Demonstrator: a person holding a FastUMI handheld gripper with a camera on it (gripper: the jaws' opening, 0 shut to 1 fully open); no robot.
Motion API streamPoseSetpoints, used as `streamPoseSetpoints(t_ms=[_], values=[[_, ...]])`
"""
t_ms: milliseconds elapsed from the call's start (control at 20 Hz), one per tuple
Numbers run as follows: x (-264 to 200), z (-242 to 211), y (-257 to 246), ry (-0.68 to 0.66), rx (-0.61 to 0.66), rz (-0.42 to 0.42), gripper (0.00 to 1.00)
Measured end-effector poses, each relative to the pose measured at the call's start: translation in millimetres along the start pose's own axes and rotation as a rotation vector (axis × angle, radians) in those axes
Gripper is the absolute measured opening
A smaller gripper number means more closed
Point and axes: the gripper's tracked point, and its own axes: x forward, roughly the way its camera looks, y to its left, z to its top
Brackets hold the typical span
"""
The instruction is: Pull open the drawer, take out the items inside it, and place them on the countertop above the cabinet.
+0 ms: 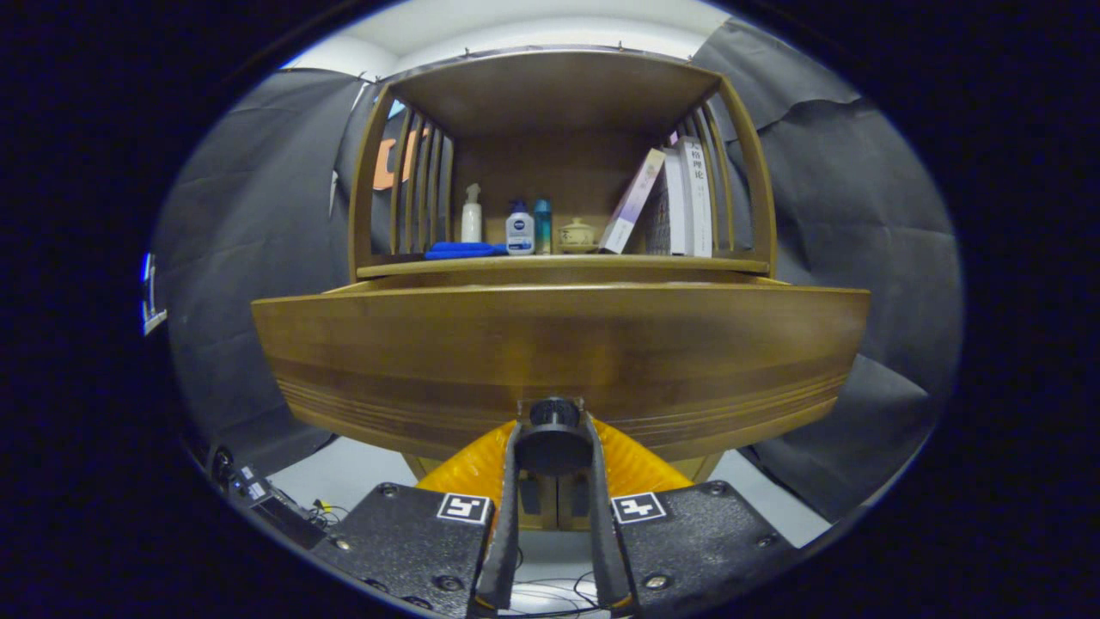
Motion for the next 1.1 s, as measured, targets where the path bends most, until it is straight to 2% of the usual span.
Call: streamPoseSetpoints(t_ms=[400, 700, 850, 1100], values=[[-29, -14, 4, 0.019, 0.01, 0.009, 0.38], [-31, -15, 3, 0.042, -0.012, -0.01, 0.38], [-43, 9, -2, -0.027, -0.005, -0.044, 0.6], [-67, 57, -3, -0.078, 0.004, -0.01, 0.95]])
